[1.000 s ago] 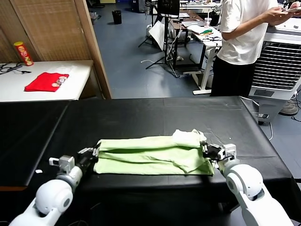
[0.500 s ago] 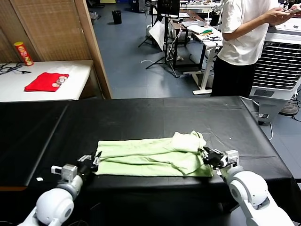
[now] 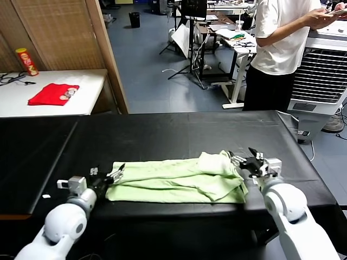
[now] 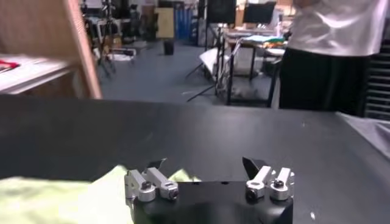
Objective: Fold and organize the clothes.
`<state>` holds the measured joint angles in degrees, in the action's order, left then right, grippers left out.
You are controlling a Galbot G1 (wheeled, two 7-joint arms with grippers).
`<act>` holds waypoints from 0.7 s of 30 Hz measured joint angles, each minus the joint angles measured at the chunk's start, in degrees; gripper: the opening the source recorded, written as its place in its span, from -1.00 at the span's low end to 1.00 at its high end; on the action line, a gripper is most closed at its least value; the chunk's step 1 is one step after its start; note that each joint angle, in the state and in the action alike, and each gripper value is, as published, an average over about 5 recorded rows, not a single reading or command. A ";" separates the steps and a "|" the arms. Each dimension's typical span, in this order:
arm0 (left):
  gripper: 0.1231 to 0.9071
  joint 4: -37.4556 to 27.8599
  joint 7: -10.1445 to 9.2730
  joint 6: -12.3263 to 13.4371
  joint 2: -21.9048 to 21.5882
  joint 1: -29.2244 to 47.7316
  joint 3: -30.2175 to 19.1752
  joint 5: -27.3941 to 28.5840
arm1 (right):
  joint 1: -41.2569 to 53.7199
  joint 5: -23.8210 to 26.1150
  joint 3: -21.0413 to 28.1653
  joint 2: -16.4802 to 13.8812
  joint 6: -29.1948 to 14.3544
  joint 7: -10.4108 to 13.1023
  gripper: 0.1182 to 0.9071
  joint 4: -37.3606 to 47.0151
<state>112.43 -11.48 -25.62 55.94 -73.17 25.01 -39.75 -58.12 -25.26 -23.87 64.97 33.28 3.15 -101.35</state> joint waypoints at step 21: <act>-0.69 -7.35 -0.27 -1.05 3.88 3.99 -1.58 -3.34 | 1.81 1.78 2.99 3.73 -4.19 2.37 -0.86 7.84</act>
<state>105.09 -11.75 -26.66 59.82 -69.18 23.43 -43.08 -56.30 -23.47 -20.88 68.69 29.10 5.52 -93.51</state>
